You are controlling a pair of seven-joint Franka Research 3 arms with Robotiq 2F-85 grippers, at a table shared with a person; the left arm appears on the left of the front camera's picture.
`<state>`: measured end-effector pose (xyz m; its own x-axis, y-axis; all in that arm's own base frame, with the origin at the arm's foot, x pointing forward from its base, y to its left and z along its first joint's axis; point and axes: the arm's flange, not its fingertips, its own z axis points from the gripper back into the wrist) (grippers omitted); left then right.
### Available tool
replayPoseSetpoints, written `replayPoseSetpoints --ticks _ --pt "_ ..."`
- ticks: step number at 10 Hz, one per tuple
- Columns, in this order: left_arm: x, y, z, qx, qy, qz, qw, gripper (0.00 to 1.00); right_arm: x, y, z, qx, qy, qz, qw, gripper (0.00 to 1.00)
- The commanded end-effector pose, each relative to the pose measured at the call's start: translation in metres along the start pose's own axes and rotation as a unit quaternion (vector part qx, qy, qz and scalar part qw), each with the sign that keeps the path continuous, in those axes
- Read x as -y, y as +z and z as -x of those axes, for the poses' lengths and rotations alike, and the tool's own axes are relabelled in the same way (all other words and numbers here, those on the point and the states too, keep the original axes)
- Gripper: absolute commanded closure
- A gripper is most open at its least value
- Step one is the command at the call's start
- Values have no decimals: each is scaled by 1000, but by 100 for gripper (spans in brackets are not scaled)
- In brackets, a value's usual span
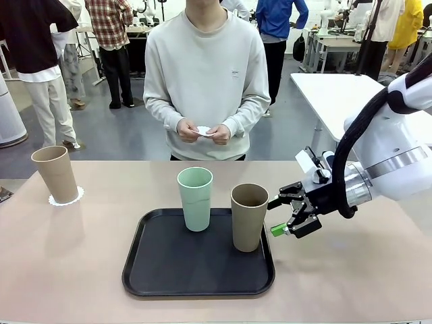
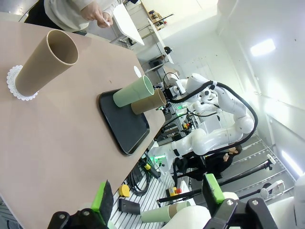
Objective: Place coasters on the table and set cups on them.
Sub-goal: Take one Reusable plastic cup from the Flat Tray and place it on a coaster set by the human.
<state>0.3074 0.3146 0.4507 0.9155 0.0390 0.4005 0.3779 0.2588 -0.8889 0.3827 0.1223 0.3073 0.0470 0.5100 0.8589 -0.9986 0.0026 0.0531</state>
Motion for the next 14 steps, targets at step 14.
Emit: replayPoseSetpoints --ticks 14 --pt "2 1 1 2 -1 5 1000 0 19 -61 7 38 26 -4 999 0"
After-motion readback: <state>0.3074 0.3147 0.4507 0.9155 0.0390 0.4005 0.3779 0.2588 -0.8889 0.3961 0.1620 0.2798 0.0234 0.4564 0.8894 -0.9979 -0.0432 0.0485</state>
